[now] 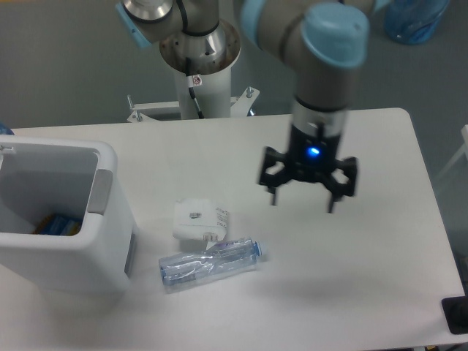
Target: Open the trash can
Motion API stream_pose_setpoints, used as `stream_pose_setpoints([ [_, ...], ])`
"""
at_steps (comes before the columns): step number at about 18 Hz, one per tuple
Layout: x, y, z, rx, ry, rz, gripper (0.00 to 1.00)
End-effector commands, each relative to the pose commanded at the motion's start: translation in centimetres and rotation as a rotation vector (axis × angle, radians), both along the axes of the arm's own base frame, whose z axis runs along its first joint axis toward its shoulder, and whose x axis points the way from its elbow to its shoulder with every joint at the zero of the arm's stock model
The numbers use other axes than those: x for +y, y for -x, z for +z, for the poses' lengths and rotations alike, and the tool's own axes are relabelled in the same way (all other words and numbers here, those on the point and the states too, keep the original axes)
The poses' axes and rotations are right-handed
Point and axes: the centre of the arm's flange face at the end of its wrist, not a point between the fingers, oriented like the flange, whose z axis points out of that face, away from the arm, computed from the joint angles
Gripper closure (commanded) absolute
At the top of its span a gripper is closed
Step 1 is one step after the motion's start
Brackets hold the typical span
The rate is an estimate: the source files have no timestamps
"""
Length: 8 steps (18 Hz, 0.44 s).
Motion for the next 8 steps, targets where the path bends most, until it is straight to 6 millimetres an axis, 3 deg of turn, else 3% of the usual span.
stream_pose_setpoints([
  [8,-0.25,0.22,-0.84,0.015,0.026,-0.09,0.0],
])
